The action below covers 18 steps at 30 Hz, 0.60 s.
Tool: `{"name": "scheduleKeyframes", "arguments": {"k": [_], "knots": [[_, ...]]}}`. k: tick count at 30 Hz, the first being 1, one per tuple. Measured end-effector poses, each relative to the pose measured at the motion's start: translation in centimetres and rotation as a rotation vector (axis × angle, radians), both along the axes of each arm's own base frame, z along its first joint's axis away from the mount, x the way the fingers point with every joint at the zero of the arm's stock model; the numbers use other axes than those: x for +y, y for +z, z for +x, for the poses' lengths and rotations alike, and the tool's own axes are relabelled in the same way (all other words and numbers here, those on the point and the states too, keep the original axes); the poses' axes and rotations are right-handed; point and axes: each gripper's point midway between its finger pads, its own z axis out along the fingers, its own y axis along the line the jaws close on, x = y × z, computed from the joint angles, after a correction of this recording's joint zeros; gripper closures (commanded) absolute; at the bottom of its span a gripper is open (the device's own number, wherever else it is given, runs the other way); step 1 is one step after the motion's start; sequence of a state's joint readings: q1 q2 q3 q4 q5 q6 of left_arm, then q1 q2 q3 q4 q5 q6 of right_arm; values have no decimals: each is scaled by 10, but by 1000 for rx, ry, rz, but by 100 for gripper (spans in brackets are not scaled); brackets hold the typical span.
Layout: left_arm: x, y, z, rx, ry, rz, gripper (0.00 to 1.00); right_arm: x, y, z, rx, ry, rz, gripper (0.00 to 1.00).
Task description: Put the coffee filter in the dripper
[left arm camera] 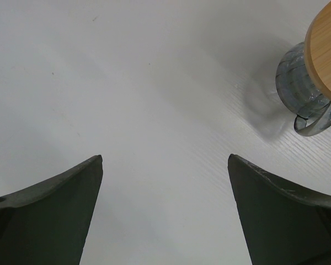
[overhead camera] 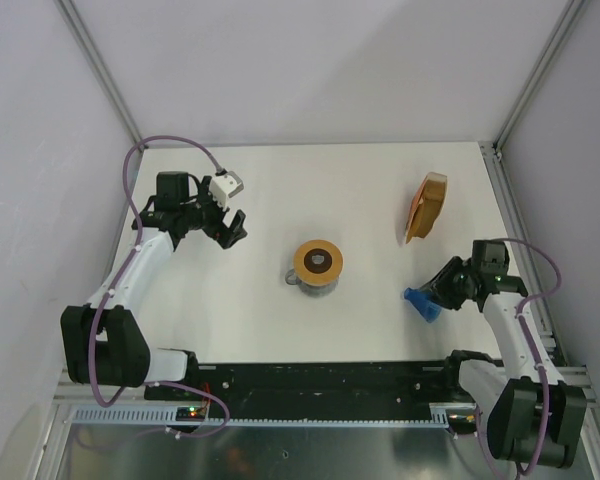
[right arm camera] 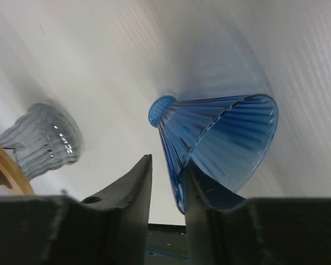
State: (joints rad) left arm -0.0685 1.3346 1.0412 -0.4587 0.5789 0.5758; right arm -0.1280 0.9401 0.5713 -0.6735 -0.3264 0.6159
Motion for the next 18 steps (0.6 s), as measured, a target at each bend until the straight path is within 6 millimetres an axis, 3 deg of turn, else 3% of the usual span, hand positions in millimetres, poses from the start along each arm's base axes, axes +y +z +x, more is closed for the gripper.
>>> {"name": "scheduleKeyframes", "arguments": {"k": [2, 4, 10, 14, 18], "knots": [[0, 0, 0, 0, 0, 0, 0, 1, 0, 2, -8, 10, 3, 93], [0, 0, 0, 0, 0, 0, 0, 5, 2, 5, -22, 21, 15, 98], [0, 0, 0, 0, 0, 0, 0, 20, 5, 7, -57, 105, 12, 100], [0, 0, 0, 1, 0, -1, 0, 44, 8, 0, -77, 255, -48, 100], [0, 0, 0, 1, -1, -1, 0, 67, 26, 3, -126, 428, -180, 100]]}}
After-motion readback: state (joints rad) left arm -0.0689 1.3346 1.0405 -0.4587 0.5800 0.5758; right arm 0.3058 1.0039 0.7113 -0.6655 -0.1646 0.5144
